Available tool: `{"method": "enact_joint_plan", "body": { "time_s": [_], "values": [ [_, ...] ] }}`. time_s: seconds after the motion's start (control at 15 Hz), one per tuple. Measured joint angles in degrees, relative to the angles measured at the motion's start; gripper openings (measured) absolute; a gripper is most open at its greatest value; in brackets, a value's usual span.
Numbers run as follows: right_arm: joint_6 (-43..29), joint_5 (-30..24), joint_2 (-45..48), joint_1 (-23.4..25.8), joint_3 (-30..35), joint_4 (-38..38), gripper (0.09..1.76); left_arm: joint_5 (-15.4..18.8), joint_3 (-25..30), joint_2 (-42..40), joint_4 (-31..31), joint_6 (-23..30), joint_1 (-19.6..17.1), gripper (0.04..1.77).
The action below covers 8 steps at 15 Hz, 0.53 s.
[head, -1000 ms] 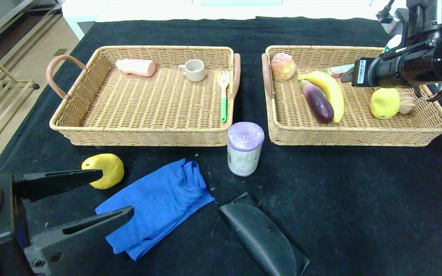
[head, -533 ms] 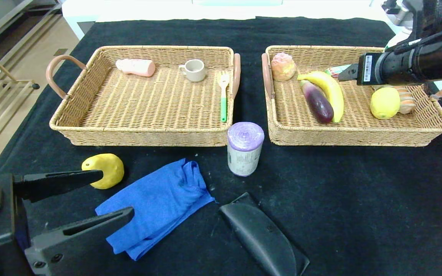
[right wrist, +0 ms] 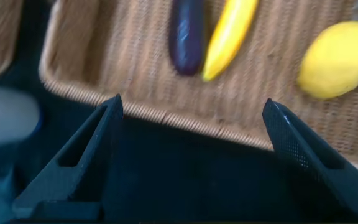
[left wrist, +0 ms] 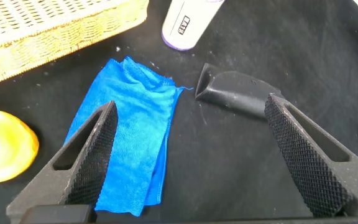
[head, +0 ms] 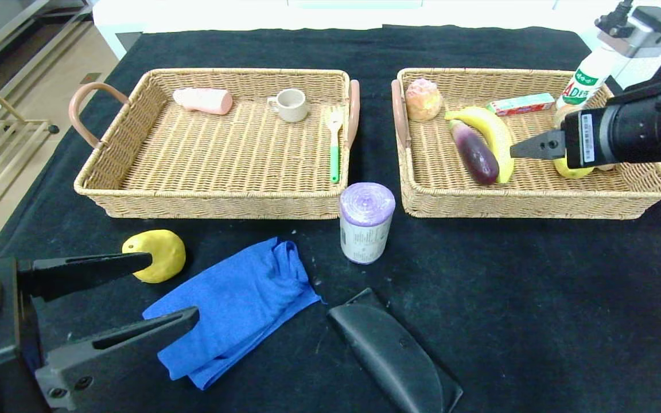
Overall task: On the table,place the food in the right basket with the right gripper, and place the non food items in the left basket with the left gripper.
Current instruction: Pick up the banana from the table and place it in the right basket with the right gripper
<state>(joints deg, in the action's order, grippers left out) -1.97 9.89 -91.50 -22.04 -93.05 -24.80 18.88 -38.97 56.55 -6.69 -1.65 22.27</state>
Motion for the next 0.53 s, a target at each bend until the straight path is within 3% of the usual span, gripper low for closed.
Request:
{"method": "enact_joint_plan", "body": {
  "time_s": [0.2, 0.53],
  "values": [
    [2.50, -6.62, 7.00, -0.17, 10.28, 1.60, 1.66, 0.00, -0.09, -0.29, 0.30, -0.26, 0.05, 1.72],
    [6.94, -15.42, 17.73, -0.09, 29.00, 13.39, 1.68, -0.10, 0.13, -0.30, 1.40, -0.26, 0.41, 1.72]
  ]
}}
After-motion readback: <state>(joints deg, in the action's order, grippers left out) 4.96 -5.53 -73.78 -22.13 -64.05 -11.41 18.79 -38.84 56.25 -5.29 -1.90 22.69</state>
